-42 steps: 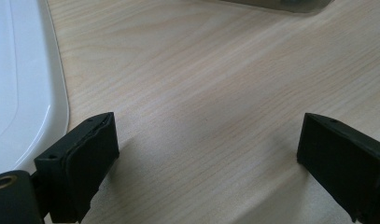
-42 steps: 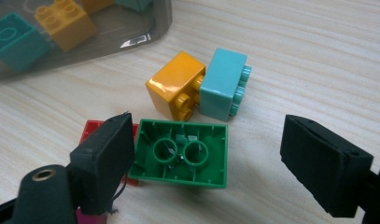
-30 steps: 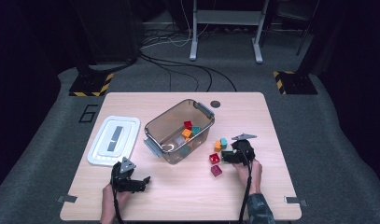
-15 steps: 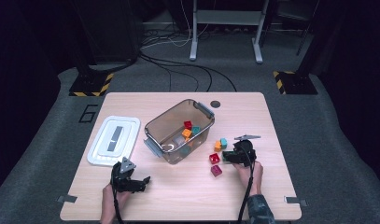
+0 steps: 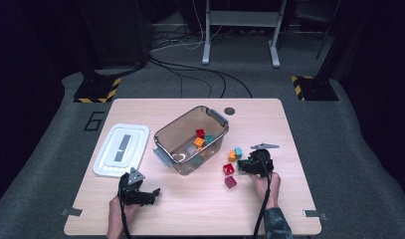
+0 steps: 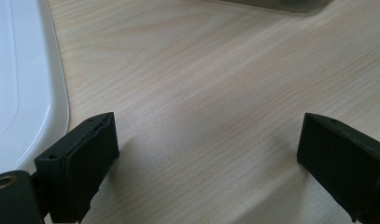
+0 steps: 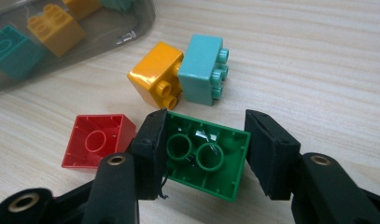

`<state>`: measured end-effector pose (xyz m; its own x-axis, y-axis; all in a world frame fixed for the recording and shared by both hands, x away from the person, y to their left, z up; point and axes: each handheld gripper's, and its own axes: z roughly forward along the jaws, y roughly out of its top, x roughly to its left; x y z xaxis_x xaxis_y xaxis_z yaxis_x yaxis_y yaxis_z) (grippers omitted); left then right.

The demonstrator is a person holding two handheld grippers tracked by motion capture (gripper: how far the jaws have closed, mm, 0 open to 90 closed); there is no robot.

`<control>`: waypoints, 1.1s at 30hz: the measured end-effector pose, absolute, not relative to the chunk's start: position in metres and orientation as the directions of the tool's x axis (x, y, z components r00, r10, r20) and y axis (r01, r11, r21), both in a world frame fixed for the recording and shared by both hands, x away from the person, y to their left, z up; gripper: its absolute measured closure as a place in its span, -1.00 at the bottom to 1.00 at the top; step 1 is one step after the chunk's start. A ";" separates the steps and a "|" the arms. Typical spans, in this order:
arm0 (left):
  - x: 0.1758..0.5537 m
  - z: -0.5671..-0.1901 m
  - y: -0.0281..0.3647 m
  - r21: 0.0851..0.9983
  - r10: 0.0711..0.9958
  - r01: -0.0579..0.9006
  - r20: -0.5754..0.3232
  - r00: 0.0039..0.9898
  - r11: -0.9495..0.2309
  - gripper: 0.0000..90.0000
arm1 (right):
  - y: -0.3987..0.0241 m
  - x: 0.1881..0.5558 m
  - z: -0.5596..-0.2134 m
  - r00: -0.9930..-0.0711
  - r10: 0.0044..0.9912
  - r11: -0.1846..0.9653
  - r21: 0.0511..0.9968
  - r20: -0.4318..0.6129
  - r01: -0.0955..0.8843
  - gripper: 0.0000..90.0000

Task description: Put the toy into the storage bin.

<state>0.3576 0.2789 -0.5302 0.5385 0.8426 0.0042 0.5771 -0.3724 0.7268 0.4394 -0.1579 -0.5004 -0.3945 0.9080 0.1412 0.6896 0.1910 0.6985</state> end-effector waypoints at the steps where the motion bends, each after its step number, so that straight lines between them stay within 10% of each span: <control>1: 0.358 -0.530 0.279 0.727 0.842 0.577 0.004 0.539 -0.373 -0.89 | -0.158 0.439 -0.499 -0.394 0.908 0.190 0.698 0.142 0.690 0.11; 33: 0.358 -0.530 0.279 0.727 0.843 0.577 0.004 0.539 -0.372 -0.89 | -0.146 0.430 -0.443 -0.443 0.892 0.214 0.783 0.086 0.584 0.12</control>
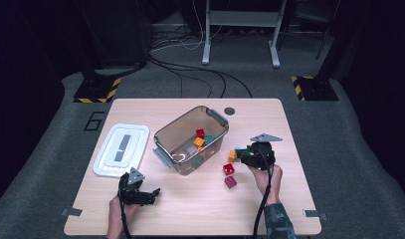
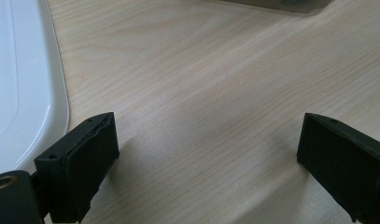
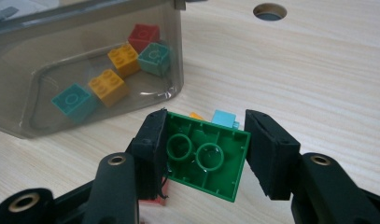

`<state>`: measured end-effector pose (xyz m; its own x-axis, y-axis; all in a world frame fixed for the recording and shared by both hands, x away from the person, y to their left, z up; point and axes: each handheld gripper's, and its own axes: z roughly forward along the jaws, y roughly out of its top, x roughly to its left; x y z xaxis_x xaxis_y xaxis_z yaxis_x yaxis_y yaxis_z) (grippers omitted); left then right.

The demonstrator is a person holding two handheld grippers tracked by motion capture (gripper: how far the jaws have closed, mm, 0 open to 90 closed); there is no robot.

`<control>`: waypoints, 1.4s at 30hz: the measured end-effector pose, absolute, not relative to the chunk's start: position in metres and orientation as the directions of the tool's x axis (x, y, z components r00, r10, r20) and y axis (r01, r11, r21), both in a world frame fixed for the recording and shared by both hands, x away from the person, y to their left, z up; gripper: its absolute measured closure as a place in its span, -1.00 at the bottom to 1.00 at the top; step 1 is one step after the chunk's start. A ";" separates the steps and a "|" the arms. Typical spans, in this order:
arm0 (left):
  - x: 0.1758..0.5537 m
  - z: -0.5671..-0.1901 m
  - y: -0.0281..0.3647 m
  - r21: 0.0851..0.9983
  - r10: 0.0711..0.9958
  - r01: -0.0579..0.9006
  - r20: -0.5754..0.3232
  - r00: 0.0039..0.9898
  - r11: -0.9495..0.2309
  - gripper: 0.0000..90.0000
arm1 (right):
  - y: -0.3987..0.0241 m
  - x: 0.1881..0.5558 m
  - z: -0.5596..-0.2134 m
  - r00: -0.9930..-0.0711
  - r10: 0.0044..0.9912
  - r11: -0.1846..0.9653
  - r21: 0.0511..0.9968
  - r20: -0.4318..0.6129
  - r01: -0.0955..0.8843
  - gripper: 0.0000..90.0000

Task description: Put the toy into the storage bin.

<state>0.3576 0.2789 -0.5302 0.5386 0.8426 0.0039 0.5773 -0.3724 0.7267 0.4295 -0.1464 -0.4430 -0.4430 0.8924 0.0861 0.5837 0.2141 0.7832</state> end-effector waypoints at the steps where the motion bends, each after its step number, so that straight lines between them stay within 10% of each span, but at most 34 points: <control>1: 0.358 -0.530 0.279 0.727 0.843 0.577 0.004 0.539 -0.373 -0.89 | -0.146 0.429 -0.441 -0.444 0.892 0.213 0.786 0.086 0.581 0.12; 42: 0.358 -0.530 0.279 0.727 0.843 0.578 0.003 0.537 -0.370 -0.89 | -0.120 0.433 -0.360 -0.498 0.867 0.252 0.868 -0.007 0.427 0.12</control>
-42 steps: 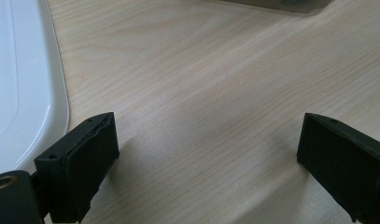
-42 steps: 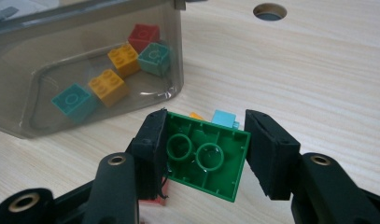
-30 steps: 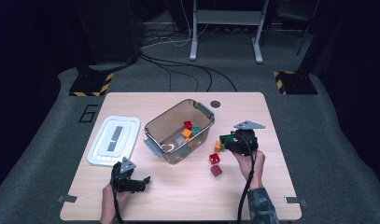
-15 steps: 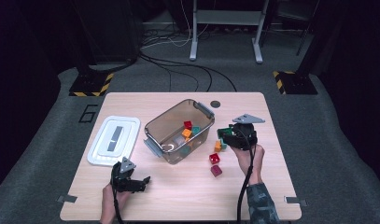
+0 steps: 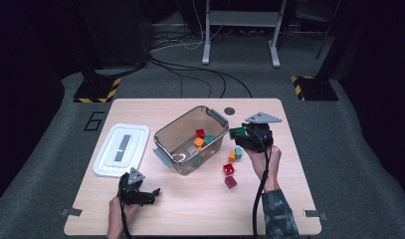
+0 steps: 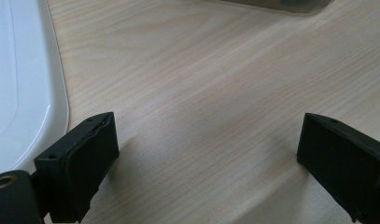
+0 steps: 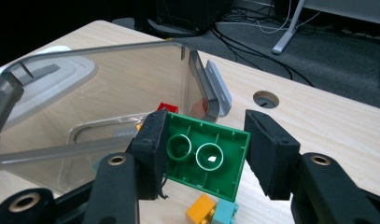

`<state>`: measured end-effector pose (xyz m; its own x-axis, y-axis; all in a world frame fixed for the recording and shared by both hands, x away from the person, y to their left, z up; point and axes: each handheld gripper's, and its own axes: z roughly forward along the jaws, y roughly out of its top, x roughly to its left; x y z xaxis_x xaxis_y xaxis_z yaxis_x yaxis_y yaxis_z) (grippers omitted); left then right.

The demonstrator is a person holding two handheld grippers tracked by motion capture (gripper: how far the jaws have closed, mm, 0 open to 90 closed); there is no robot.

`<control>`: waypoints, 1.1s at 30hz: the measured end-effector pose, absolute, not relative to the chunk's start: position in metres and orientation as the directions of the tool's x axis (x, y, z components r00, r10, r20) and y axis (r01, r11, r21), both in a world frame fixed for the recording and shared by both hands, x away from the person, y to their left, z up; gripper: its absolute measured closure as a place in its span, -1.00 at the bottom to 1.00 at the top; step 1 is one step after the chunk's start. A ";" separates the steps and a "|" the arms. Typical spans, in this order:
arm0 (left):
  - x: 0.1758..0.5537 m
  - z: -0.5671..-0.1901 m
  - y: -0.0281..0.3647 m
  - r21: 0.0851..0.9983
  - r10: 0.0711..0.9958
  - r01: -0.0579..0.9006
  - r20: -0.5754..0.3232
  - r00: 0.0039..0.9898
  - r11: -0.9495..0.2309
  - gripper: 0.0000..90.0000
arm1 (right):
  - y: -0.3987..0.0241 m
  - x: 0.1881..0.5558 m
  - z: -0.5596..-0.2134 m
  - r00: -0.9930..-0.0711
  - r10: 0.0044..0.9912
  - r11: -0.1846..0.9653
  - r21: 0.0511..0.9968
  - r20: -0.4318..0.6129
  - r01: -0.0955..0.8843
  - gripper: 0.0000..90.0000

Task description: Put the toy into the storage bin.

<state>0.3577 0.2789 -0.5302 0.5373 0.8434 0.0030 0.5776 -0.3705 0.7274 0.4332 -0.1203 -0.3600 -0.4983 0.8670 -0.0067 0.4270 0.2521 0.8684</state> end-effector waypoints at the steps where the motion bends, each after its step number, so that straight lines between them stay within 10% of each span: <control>1: 0.358 -0.530 0.279 0.727 0.842 0.576 0.004 0.539 -0.372 -0.89 | -0.120 0.434 -0.358 -0.497 0.868 0.251 0.871 -0.008 0.423 0.12; 33: 0.358 -0.530 0.279 0.728 0.846 0.577 0.008 0.534 -0.371 -0.89 | -0.093 0.462 -0.324 -0.516 0.856 0.251 0.906 -0.042 0.342 0.12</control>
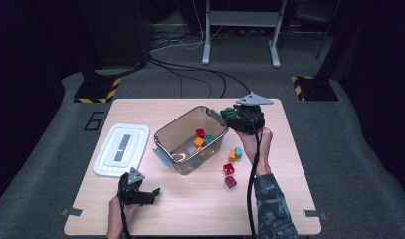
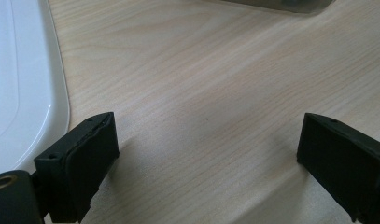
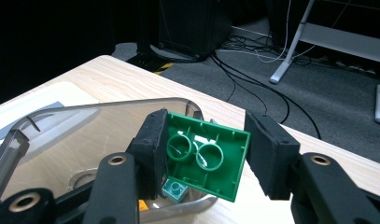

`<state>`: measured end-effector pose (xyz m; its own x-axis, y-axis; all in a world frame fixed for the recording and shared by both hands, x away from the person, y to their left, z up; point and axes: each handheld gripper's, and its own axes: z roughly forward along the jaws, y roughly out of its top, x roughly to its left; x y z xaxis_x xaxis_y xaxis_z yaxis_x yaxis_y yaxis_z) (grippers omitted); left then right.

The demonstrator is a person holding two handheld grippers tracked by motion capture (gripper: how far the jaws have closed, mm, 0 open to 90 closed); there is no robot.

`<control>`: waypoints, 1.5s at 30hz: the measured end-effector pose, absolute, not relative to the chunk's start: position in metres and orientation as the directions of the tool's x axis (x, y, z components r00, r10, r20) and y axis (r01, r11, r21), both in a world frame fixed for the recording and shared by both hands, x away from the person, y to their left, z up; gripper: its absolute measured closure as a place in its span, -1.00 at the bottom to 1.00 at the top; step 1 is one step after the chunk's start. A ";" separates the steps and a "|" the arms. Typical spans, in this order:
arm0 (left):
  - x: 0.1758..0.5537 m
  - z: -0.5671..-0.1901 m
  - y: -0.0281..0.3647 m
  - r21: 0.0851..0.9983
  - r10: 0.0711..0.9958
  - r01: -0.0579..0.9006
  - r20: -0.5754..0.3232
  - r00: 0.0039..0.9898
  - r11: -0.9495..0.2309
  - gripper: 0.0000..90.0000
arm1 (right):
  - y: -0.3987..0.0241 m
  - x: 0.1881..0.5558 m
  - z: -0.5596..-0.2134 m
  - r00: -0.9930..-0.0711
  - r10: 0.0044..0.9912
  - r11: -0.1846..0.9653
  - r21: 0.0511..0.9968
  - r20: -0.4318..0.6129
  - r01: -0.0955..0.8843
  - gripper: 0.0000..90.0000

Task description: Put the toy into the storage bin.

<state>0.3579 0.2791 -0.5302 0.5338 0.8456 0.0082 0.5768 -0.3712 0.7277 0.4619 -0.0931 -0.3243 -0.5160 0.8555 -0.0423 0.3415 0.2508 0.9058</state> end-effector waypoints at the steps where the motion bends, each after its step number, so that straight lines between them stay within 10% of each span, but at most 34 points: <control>1: 0.358 -0.530 0.279 0.728 0.846 0.577 0.008 0.534 -0.371 -0.89 | -0.091 0.464 -0.325 -0.518 0.854 0.253 0.905 -0.042 0.343 0.12; 41: 0.358 -0.530 0.279 0.727 0.843 0.577 0.005 0.537 -0.372 -0.89 | -0.047 0.509 -0.383 -0.555 0.832 0.296 0.853 -0.009 0.430 0.10; 45: 0.358 -0.530 0.279 0.727 0.843 0.577 0.006 0.537 -0.373 -0.89 | -0.048 0.511 -0.385 -0.561 0.828 0.296 0.839 0.013 0.457 -0.33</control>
